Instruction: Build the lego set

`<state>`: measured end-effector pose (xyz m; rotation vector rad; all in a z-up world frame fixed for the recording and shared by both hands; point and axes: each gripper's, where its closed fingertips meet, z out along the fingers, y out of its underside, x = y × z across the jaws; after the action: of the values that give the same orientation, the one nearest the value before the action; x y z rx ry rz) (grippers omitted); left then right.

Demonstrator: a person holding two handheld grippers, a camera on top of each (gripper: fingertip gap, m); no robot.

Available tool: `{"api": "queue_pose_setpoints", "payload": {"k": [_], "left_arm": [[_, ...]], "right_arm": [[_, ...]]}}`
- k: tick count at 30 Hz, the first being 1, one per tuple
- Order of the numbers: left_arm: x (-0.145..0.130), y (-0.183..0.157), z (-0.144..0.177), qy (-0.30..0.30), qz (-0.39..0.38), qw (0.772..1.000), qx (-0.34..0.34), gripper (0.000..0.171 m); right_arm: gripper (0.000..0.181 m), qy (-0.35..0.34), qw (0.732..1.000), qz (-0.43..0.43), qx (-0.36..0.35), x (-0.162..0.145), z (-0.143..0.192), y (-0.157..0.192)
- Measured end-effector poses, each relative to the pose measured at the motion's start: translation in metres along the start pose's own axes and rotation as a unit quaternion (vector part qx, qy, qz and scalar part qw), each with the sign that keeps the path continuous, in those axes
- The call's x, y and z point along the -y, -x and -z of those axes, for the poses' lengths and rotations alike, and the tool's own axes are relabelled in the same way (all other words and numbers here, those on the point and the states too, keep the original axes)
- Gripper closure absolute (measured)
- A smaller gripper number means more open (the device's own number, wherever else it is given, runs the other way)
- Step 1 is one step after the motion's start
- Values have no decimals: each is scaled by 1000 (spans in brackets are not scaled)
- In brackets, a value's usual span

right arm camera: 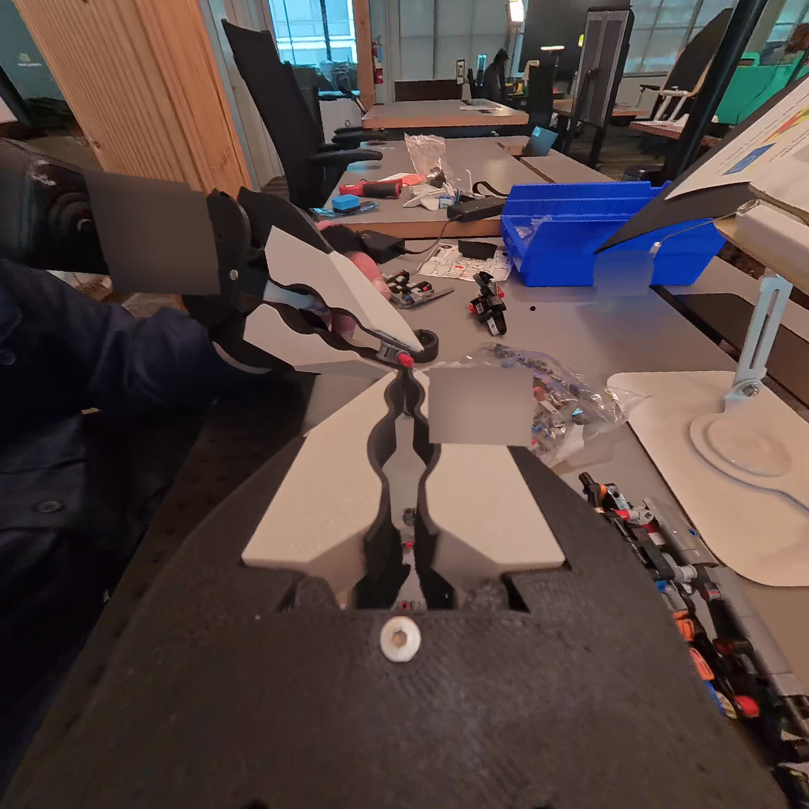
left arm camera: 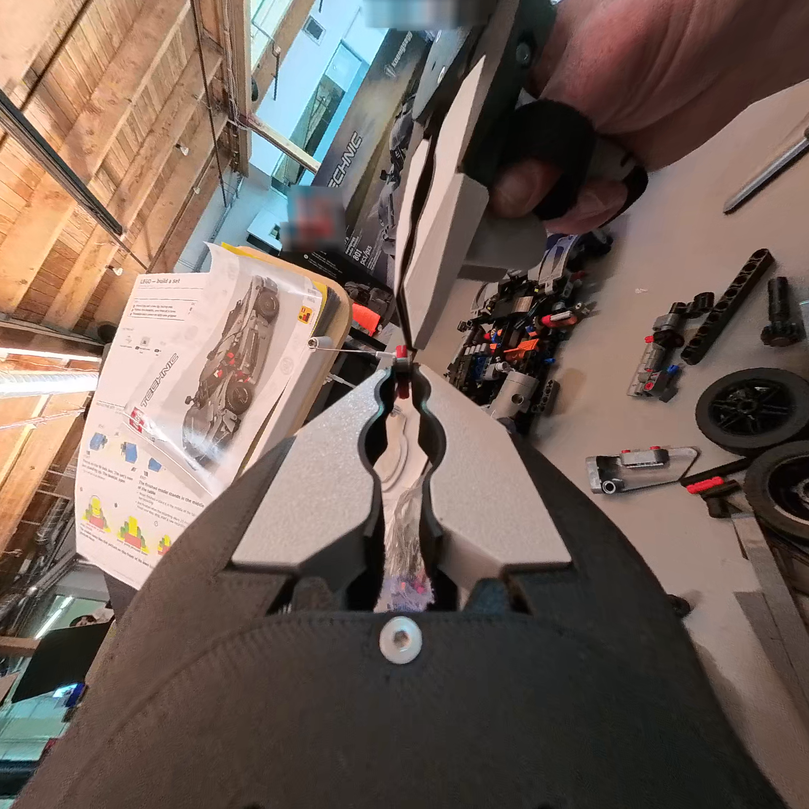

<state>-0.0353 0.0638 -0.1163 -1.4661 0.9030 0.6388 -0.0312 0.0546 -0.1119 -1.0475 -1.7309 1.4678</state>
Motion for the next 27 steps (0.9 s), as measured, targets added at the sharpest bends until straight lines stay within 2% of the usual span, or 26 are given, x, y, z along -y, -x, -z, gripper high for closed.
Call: {"api": "queue_pose_setpoints", "payload": {"k": [6, 12, 14, 15, 27], "left_arm": [[1, -3, 0, -6, 4, 1000, -9, 167], [5, -4, 2, -20, 3, 1000, -15, 167], [7, -5, 3, -25, -1, 1000, -15, 167], [7, -5, 2, -24, -3, 1000, -13, 167], [11, -12, 4, -37, -21, 999, -27, 167]], "right_arm": [[181, -18, 1000, -16, 19, 4, 1, 3], [170, -14, 999, -40, 30, 1, -1, 2], [172, -14, 998, -51, 42, 0, -1, 4], [179, -18, 997, -54, 51, 1, -2, 6], [181, -28, 994, -67, 86, 4, 1, 15]]}}
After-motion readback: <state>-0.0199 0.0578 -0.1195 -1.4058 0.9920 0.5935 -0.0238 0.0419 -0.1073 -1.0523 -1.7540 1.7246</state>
